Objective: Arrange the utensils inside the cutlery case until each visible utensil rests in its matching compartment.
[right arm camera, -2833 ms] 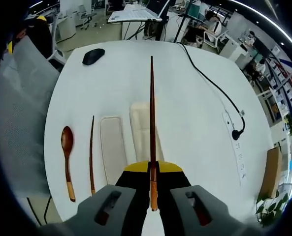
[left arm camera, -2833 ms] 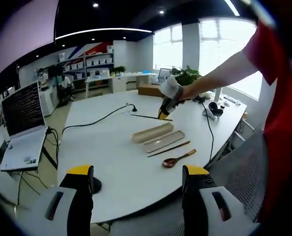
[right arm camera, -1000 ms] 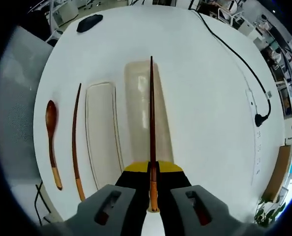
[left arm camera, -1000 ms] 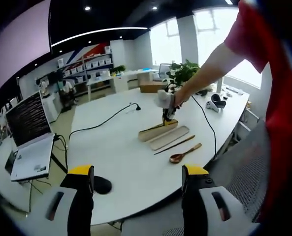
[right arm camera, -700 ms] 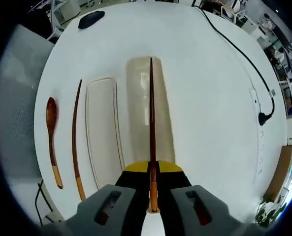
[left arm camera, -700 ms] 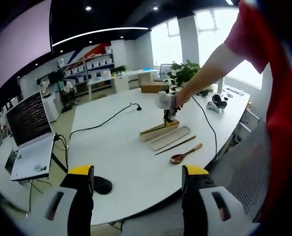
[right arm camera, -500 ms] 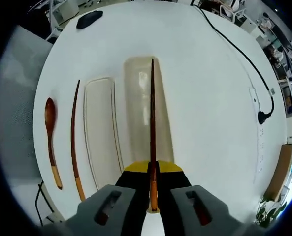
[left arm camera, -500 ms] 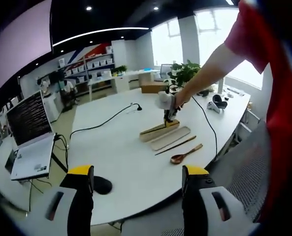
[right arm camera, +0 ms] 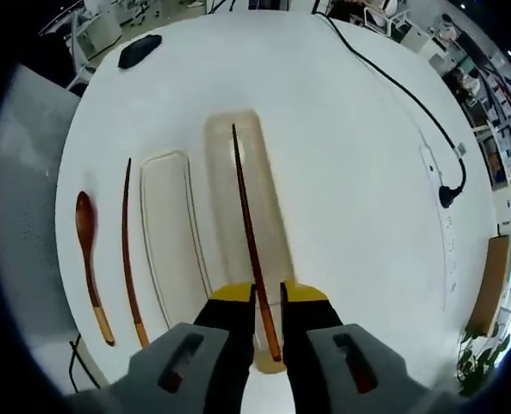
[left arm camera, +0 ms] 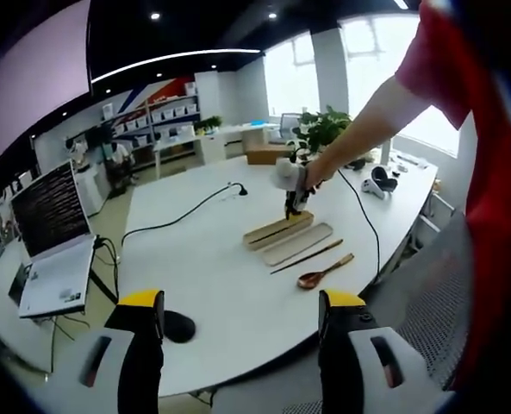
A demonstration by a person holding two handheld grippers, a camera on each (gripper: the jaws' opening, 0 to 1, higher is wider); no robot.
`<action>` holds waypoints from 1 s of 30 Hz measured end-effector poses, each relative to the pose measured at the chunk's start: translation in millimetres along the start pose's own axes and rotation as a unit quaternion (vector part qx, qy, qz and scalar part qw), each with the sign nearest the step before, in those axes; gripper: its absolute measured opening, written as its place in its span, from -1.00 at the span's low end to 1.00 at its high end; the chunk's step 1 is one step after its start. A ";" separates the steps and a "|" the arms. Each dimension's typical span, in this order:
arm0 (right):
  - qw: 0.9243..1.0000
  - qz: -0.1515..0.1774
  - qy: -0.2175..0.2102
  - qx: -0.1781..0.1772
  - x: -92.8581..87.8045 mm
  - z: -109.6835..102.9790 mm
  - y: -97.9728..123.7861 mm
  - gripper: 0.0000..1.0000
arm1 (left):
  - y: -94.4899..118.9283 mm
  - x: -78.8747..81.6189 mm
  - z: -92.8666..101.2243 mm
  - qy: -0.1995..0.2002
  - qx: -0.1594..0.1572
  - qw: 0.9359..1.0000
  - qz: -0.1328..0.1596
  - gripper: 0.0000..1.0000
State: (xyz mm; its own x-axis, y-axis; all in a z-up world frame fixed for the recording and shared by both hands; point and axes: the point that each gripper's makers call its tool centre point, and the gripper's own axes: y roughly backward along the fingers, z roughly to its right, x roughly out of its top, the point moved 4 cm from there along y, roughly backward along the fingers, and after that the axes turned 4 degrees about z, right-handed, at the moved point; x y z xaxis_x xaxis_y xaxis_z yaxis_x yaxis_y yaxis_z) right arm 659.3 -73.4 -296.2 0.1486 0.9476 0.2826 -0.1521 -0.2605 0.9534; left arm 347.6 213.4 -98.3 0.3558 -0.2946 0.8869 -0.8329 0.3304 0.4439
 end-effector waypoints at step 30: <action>0.998 0.020 -0.014 -0.053 -11.0 -9.3 51.9 -0.90 | 16.1 -0.1 0.5 0.125 -0.020 0.991 0.047 0.68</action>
State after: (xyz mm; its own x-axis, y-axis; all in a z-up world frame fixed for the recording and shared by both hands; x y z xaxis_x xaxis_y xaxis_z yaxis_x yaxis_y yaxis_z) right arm 640.7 -95.7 -250.8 0.1681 0.9305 0.3254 -0.2600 -0.2766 0.9252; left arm 333.9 218.3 -91.3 0.3754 -0.0317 0.9263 -0.8514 0.3832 0.3581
